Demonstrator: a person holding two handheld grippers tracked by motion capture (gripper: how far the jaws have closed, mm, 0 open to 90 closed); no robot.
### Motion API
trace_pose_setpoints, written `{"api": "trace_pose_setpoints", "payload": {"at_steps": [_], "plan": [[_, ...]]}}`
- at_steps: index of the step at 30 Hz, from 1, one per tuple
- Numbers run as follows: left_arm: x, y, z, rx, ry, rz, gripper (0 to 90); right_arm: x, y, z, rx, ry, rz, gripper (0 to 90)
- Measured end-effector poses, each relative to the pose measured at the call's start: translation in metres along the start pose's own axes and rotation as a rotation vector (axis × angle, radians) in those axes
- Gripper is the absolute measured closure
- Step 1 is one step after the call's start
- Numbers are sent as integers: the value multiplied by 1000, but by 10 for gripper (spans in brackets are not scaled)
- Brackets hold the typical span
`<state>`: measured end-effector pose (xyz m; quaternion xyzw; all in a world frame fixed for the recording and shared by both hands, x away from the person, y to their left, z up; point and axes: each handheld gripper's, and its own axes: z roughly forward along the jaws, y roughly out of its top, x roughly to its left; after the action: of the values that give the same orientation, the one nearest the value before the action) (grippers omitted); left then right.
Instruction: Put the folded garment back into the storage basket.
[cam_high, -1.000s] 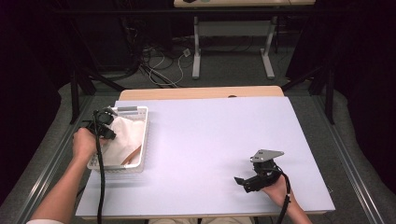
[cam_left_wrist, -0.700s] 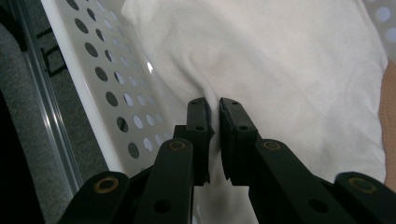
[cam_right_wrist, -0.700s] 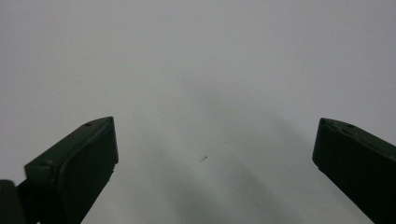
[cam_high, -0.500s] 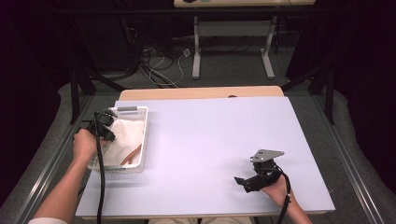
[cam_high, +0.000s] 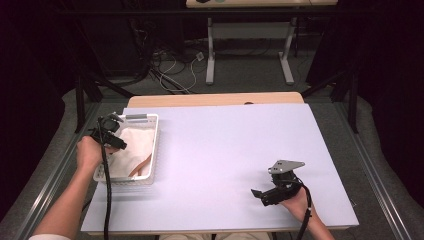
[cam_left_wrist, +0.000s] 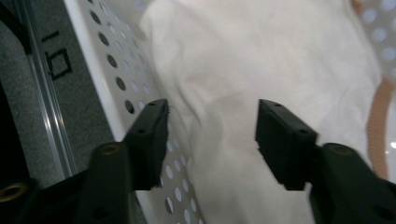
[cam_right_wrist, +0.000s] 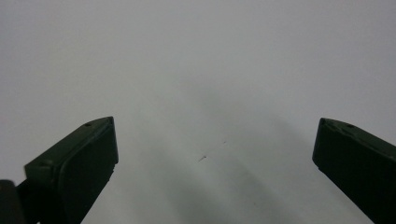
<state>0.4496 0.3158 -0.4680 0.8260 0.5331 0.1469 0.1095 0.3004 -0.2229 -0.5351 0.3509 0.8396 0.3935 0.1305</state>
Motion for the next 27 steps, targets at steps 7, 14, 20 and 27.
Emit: {"api": "trace_pose_setpoints", "payload": {"at_steps": [7,14,20,27], "plan": [[-8,1,-27,-74,-47,45,255,1,0,0,4,3,-3,0],[-21,-2,-36,-114,-91,92,155,0,0,-4,3,2,-1,0],[-31,-4,-41,-138,-106,114,68,0,1,-9,0,3,-11,0],[-49,-14,-47,-158,-132,154,7,3,4,-11,4,10,-24,0]]}}
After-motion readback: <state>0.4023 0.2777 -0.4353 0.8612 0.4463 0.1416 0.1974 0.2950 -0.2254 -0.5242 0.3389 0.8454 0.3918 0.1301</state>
